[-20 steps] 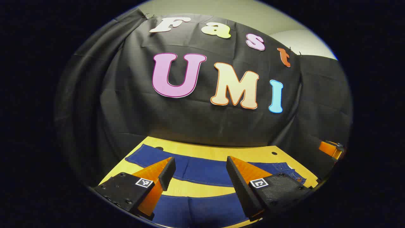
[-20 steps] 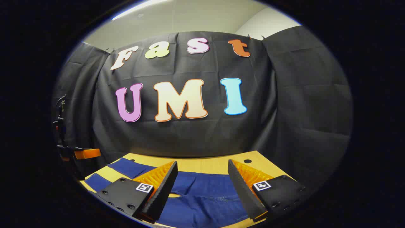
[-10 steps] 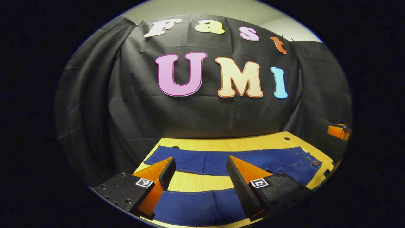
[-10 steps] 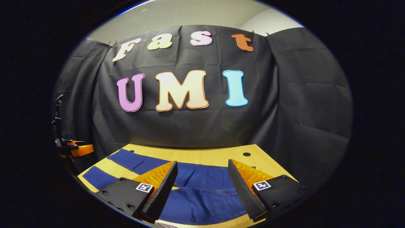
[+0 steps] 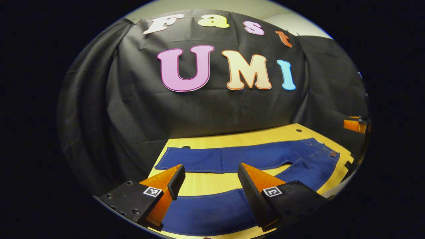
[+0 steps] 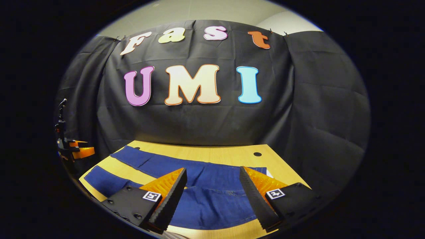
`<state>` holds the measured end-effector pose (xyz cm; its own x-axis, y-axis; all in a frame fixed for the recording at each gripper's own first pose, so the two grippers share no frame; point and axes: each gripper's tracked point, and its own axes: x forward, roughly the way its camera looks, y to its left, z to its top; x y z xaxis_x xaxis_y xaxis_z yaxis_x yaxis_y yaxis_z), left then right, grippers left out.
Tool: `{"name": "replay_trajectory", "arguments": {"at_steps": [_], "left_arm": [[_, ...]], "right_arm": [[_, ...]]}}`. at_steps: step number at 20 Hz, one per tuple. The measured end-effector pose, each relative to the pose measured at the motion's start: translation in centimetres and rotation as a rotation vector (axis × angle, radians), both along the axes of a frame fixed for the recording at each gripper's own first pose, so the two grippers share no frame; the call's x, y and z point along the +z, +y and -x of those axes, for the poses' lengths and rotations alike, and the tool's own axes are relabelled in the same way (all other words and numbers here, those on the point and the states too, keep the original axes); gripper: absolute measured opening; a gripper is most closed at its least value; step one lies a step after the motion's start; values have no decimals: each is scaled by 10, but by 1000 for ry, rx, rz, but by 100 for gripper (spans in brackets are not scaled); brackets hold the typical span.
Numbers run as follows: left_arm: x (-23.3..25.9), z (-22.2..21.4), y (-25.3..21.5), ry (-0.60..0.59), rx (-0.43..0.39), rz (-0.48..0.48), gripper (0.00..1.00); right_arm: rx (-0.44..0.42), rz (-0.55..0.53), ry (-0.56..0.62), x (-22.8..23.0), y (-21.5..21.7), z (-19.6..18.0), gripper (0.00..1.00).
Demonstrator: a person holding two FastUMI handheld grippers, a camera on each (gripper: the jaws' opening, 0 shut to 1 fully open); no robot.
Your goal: Grasp the waist and the cuffs of the jeans and fold them to make the two legs overlap; first hold the waist and fold one-third of the jeans toward the cuffs, then hold the cuffs and fold the remaining one-third in the same direction to finish folding.
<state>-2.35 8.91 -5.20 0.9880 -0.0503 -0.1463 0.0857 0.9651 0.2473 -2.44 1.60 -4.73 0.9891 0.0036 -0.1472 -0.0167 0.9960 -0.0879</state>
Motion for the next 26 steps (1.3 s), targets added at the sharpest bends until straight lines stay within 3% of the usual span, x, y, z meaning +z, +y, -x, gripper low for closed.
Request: {"name": "replay_trajectory", "arguments": {"at_steps": [6,7,8,14,26], "left_arm": [[-32,13,30,127,-93,-166,96],[-37,17,39,154,-105,-207,100],[-42,21,46,177,-119,-244,96],[-81,42,75,360,-252,-458,96],[-148,83,123,725,-505,-717,96]], "right_arm": [[28,22,35,-14,16,19,99],[33,27,42,-18,18,22,100],[39,30,48,-21,21,26,100],[69,24,91,-34,31,33,99],[54,29,178,-60,24,43,99]]}}
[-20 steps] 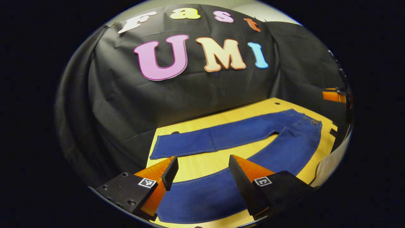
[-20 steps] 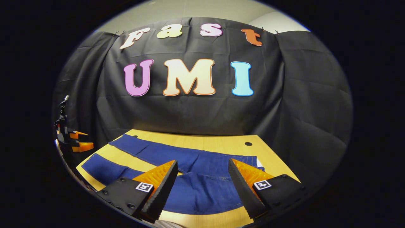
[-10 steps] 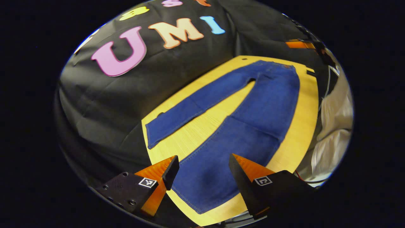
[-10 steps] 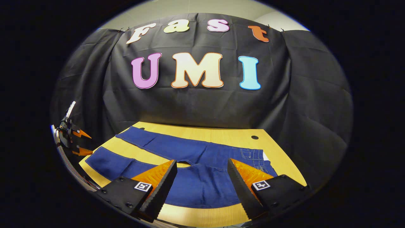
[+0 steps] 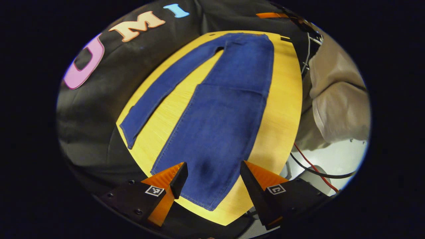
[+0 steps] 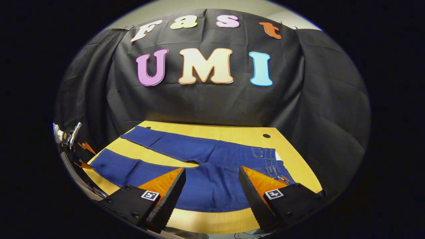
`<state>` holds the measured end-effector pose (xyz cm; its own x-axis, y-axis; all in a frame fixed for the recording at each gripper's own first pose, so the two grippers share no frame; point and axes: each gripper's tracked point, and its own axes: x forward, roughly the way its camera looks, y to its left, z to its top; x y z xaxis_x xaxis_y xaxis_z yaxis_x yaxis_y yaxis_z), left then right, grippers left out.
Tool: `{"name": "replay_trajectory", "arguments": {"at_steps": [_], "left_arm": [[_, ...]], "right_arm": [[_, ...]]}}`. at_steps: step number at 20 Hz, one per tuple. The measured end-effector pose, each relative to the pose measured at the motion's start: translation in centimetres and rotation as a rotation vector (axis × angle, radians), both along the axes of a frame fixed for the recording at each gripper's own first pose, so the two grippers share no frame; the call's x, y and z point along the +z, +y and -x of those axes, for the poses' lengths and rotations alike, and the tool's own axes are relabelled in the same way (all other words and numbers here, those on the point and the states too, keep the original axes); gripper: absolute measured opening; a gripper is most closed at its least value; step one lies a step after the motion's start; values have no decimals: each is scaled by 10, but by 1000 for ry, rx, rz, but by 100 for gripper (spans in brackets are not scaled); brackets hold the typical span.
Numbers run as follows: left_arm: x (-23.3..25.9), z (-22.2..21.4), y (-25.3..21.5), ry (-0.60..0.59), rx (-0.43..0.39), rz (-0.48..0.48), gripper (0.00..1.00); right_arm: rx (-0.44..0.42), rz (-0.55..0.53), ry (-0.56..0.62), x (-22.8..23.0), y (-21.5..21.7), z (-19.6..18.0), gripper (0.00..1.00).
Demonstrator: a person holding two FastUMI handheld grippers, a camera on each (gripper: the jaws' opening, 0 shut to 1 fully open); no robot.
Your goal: Grasp the waist and the cuffs of the jeans and fold them to make the two legs overlap; first hold the waist and fold one-third of the jeans toward the cuffs, then hold the cuffs and fold the remaining one-third in the same direction to finish folding.
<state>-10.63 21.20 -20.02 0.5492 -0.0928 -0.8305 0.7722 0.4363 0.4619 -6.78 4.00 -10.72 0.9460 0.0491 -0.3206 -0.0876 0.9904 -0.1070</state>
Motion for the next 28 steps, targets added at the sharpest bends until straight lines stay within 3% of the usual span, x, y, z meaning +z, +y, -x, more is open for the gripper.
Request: {"name": "replay_trajectory", "arguments": {"at_steps": [7,18,28], "left_arm": [[-33,14,10,180,-54,-84,96],[-51,6,22,260,-69,-153,96],[-58,9,21,375,-44,-139,91]], "right_arm": [[1,9,40,-8,-1,-3,99],[-42,28,65,-15,-22,3,100],[-83,25,83,-21,-38,-6,99]]}}
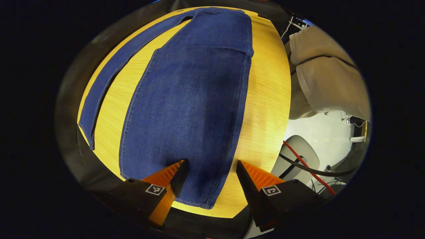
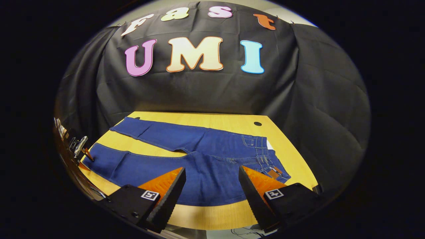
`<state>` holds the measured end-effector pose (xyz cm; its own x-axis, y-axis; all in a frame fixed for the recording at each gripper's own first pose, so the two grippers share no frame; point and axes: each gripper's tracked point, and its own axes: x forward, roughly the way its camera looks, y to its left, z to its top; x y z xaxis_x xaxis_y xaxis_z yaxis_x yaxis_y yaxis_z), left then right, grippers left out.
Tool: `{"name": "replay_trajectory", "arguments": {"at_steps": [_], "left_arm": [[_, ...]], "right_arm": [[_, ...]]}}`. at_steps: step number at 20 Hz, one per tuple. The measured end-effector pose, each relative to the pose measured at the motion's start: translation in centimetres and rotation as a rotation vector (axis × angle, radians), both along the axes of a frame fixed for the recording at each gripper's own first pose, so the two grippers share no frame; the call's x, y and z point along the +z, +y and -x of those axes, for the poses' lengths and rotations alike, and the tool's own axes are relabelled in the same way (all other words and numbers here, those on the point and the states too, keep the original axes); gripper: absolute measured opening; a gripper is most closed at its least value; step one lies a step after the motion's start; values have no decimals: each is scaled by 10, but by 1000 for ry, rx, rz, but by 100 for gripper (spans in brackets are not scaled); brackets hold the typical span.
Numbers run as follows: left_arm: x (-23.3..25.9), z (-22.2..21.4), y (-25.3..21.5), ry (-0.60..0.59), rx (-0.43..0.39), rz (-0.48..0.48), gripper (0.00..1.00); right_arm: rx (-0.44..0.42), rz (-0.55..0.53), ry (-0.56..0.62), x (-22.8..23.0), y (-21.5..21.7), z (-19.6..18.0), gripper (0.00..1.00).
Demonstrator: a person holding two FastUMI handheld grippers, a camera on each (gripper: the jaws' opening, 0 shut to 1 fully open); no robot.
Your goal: Grasp the waist and the cuffs of the jeans and fold them to make the two legs overlap; first hold the waist and fold one-third of the jeans toward the cuffs, then hold the cuffs and fold the remaining one-third in the same direction to finish folding.
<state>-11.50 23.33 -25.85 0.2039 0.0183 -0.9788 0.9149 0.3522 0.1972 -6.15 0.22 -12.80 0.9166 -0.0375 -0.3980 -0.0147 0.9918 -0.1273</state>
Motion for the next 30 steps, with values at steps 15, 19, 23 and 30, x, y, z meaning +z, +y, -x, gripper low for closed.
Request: {"name": "replay_trajectory", "arguments": {"at_steps": [15,19,23,30], "left_arm": [[2,-19,4,43,27,-69,45],[3,-28,6,38,32,-94,19],[3,-29,7,33,41,-84,1],[3,-29,6,24,109,-77,1]], "right_arm": [[124,74,39,-1,-40,-23,99],[240,210,136,-13,-82,-32,100],[417,392,295,-38,-117,-30,100],[819,681,578,-104,-129,-18,99]]}}
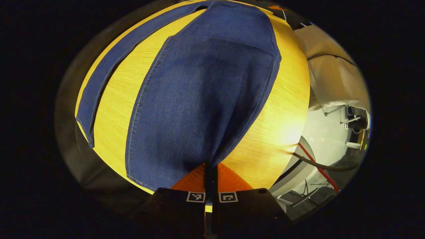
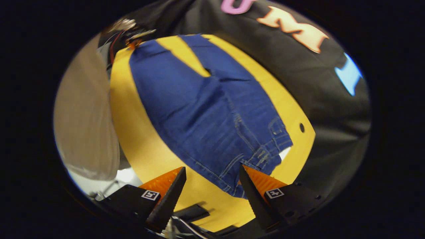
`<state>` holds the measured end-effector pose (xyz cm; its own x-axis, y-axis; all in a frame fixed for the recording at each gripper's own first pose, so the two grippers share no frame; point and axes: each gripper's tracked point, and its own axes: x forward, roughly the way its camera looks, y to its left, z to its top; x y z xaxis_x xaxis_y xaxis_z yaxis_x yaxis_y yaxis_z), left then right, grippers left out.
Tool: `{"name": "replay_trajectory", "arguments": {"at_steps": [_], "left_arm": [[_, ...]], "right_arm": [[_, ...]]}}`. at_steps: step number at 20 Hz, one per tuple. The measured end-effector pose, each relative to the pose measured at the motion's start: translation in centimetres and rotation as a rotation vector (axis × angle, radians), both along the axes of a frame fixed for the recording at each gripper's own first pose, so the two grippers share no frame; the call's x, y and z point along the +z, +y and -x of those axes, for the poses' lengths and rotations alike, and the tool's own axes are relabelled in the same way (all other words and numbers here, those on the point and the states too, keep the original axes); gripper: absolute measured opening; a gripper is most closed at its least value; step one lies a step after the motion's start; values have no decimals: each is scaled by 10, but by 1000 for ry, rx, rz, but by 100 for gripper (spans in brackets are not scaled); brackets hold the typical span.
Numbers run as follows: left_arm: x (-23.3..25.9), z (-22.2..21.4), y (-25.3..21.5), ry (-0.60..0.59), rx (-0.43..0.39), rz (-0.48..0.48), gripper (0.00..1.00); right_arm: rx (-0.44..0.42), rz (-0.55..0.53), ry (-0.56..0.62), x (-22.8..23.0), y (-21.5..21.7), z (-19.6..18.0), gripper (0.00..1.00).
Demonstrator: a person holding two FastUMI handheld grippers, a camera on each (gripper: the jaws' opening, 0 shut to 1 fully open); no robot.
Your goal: Grasp the waist and the cuffs of the jeans and fold them to make the two legs overlap; first hold the waist and fold one-third of the jeans toward the cuffs, then hold the cuffs and fold the remaining one-third in the same direction to finish folding.
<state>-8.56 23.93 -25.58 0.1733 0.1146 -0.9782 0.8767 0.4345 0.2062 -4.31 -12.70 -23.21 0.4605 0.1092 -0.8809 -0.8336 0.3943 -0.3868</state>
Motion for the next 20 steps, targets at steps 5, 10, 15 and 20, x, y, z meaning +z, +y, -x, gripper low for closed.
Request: {"name": "replay_trajectory", "arguments": {"at_steps": [5,10,15,20], "left_arm": [[-1,-1,0,-46,24,-15,1],[-1,-1,0,-72,39,-22,1],[-1,-1,0,-68,34,-32,1],[-1,-1,-1,-70,1,-42,1]], "right_arm": [[187,119,102,-46,10,-1,100],[230,161,118,-56,13,-1,100],[224,174,207,-73,6,-4,100],[226,173,278,-80,6,-1,95]]}}
